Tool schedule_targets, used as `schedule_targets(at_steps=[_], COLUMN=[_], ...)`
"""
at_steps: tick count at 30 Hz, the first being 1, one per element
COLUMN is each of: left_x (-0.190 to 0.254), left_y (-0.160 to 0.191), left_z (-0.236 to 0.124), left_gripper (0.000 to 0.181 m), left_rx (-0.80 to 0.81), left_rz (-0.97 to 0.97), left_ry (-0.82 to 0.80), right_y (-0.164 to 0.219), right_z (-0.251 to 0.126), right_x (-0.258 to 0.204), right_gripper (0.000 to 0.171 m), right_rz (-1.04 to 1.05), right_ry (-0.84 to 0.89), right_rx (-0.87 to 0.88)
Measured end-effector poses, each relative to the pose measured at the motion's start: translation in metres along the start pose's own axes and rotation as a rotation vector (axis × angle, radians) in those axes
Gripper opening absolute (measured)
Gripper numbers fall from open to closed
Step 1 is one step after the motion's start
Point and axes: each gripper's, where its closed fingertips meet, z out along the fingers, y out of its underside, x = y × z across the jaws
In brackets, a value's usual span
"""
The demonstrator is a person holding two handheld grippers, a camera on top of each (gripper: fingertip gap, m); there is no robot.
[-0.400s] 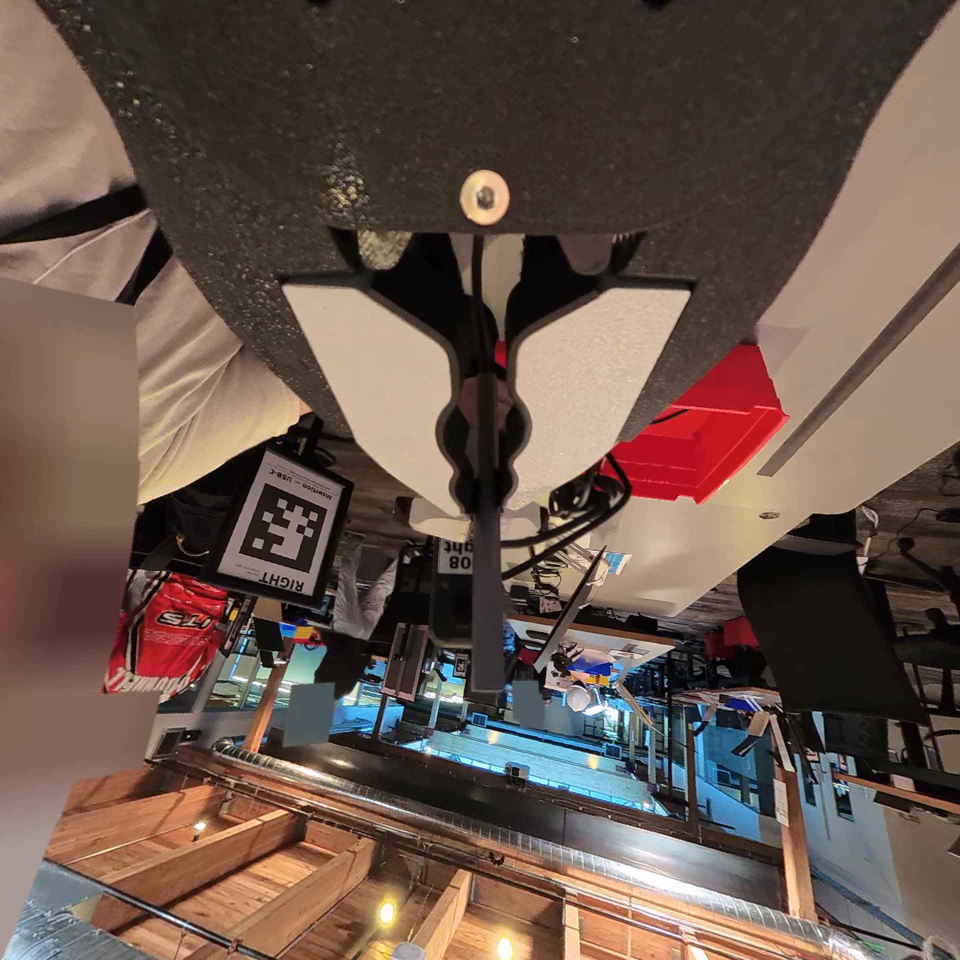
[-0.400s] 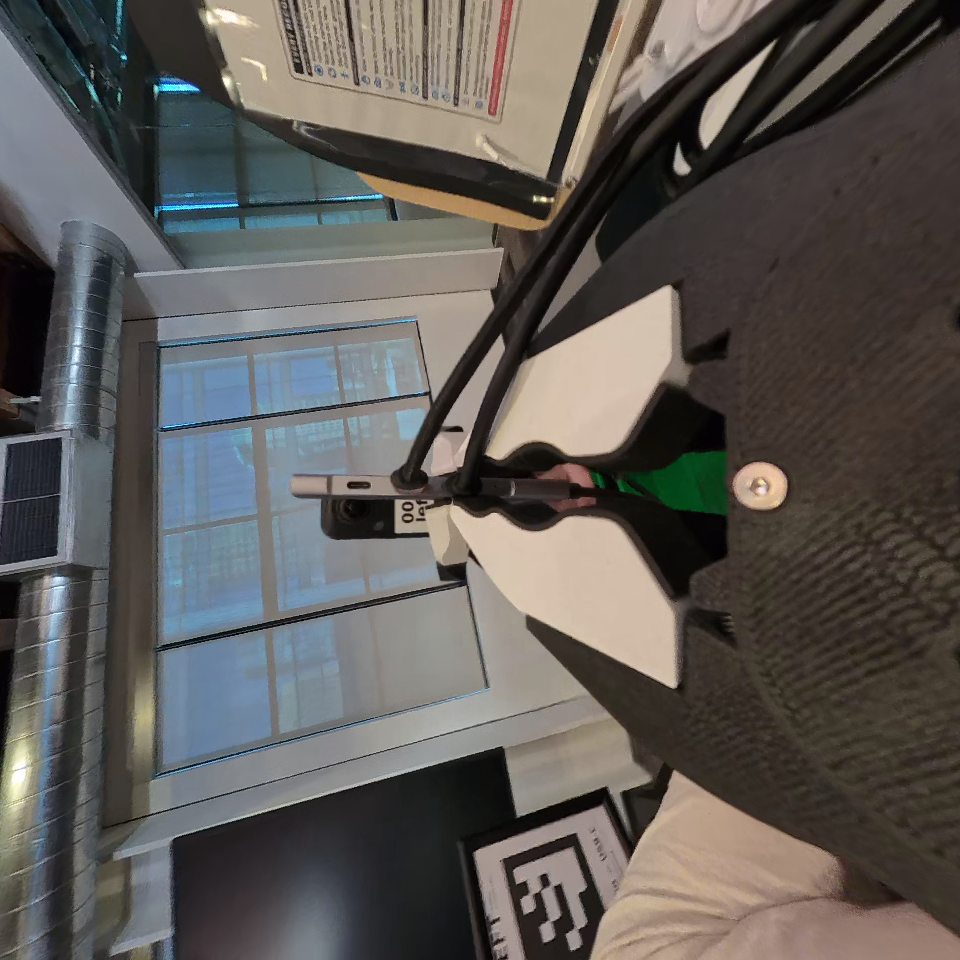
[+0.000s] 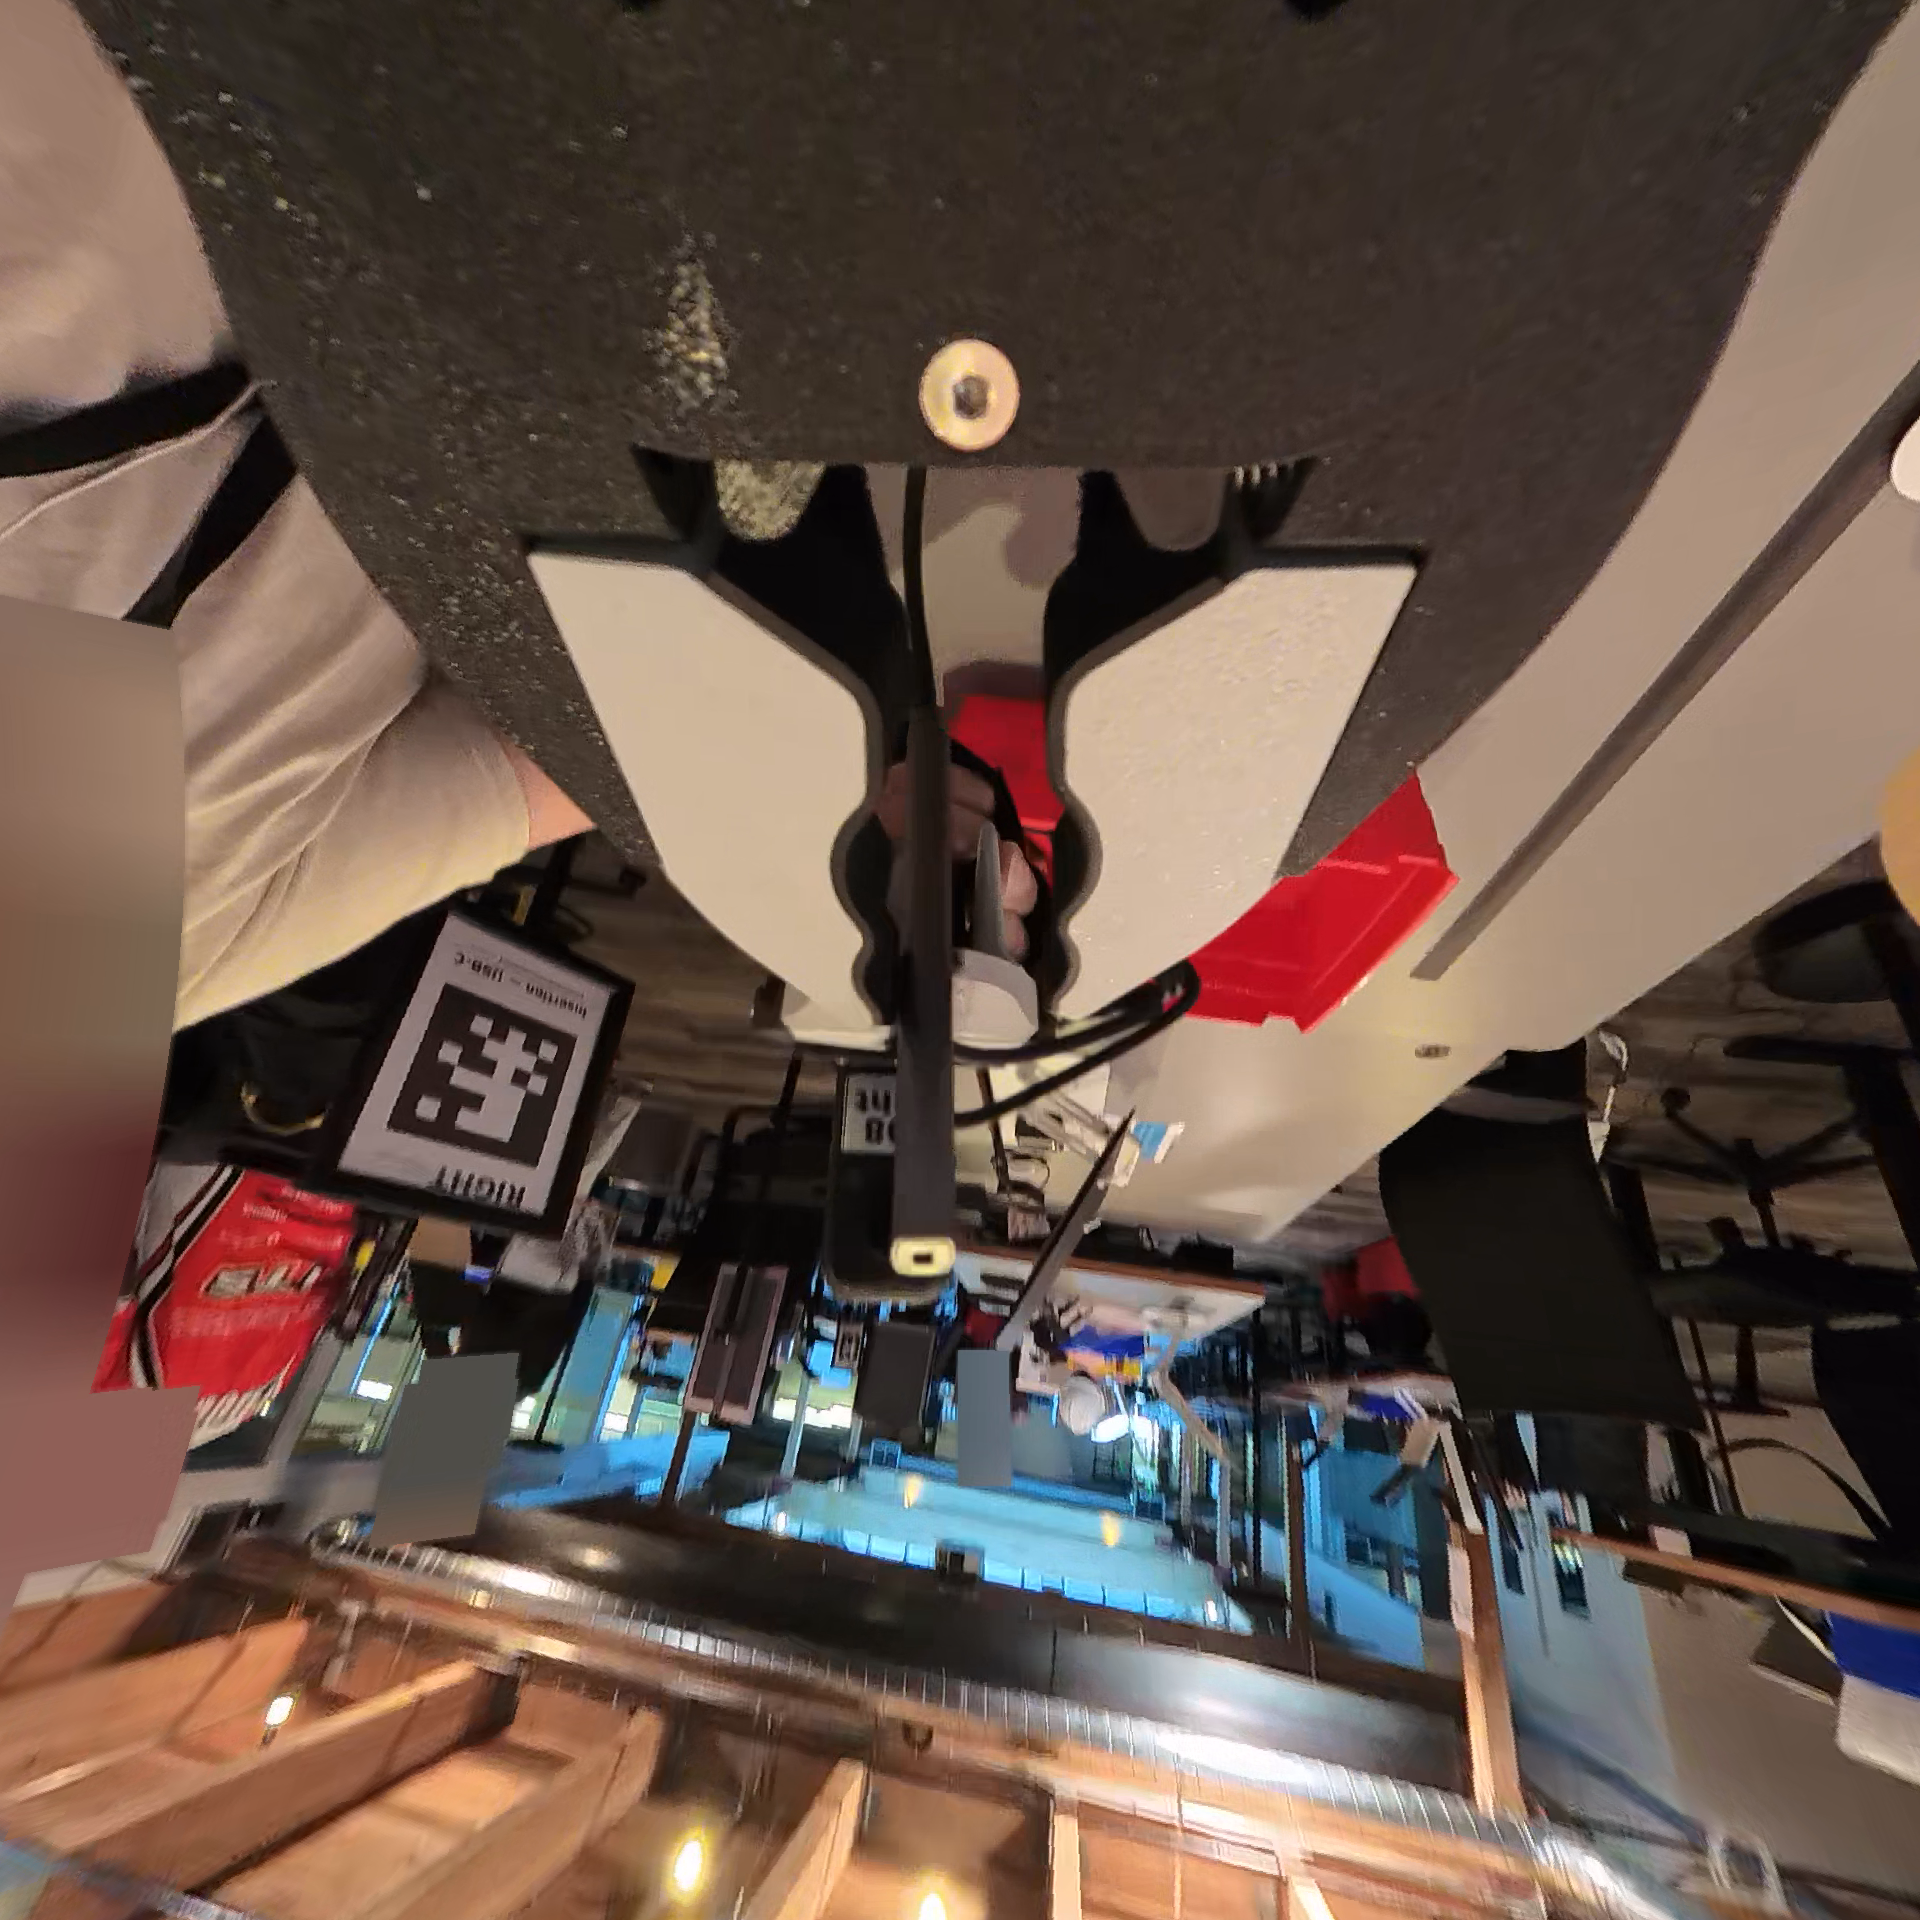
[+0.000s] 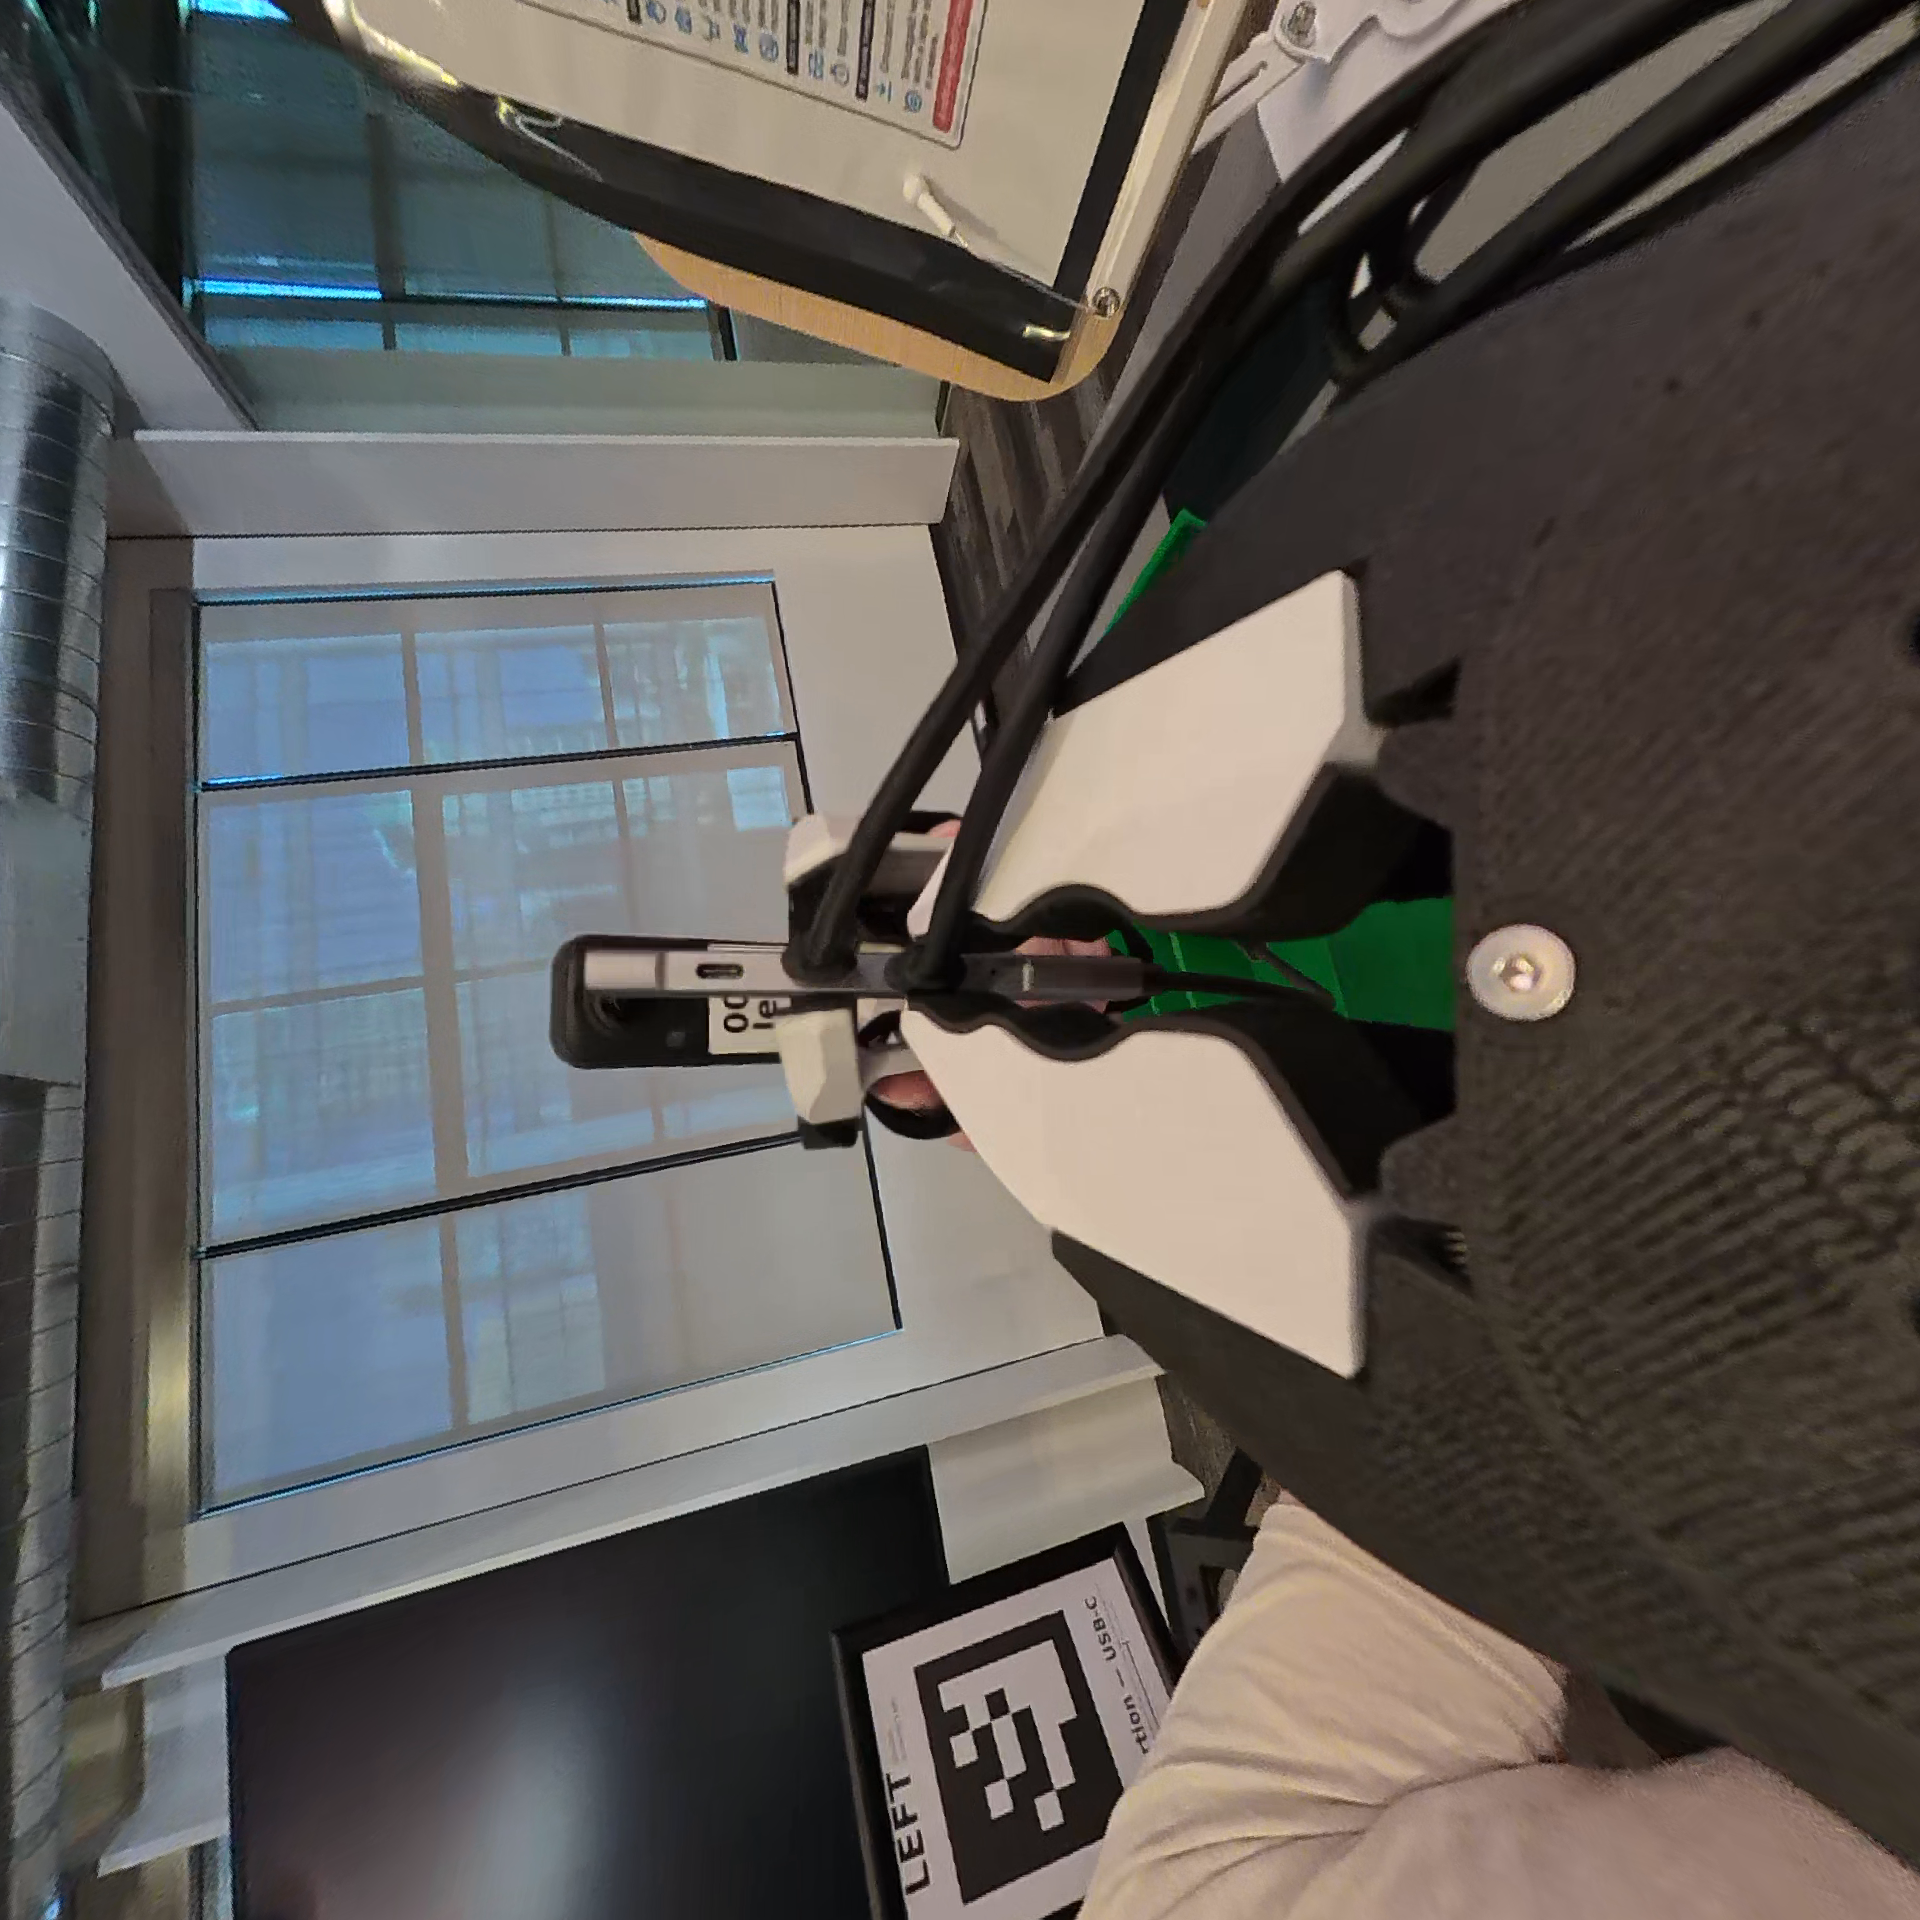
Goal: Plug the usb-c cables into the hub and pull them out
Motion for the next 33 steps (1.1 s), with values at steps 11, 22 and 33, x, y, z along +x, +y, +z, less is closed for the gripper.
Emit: schedule_targets(at_steps=[11, 22, 33], left_x=[0.005, -0.016, -0.021], left_y=[0.004, 0.008, 0.015], left_z=[-0.004, -0.005, -0.002], left_gripper=[0.009, 0.009, 0.009], left_rx=[-0.025, -0.036, -0.035], left_rz=[0.024, -0.061, -0.150], left_ry=[0.045, -0.025, 0.032], right_y=[0.007, 0.028, -0.035], right_z=[-0.001, -0.011, -0.042], right_x=[0.003, 0.016, 0.021], right_gripper=[0.008, 0.015, 0.029], right_rz=[0.030, 0.103, -0.134], right_ry=[-0.044, -0.074, 0.109], right_rx=[-0.018, -0.195, 0.008])
